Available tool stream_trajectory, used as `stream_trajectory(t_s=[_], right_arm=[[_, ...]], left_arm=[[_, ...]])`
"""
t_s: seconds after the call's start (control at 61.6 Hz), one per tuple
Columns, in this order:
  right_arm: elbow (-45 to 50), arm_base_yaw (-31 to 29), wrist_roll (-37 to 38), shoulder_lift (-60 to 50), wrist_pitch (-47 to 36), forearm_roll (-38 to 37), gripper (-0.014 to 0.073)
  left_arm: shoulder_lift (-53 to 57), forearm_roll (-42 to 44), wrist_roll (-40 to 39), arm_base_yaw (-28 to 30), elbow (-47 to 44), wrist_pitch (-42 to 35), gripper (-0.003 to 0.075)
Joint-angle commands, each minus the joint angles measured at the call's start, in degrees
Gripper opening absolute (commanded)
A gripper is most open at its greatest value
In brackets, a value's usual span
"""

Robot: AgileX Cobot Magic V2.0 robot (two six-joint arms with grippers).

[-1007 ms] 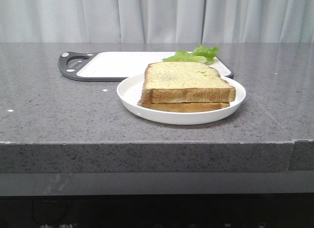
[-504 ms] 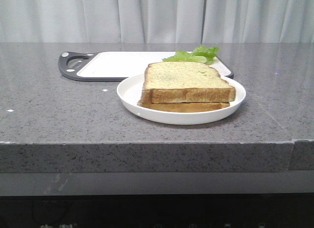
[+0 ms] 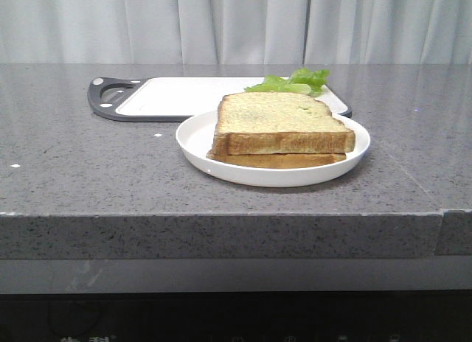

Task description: Left arm grabs bread, right arm adds lettuce

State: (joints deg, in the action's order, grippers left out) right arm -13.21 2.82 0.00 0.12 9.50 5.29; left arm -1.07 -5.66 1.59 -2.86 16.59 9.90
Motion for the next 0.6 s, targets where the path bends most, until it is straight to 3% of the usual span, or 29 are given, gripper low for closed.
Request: stream_trajectory(t_s=[0.0,0.325,0.585], right_arm=[[-7.2,-0.2,0.0,3.7,-1.2,-0.4,-0.0118],[-25.7,-0.2,0.0,19.2,12.3,-0.4,-0.0118],[-26.9,-0.2,0.0,27.6,19.6,-0.4,-0.0118]], left_arm=[[-4.0,-0.6,-0.1,0.1,8.3,2.4,-0.002],[-19.3,-0.6,-0.1,0.1,27.0,23.3,-0.002],[-25.8,-0.9,-0.1,0.1,27.3,24.6,-0.002]])
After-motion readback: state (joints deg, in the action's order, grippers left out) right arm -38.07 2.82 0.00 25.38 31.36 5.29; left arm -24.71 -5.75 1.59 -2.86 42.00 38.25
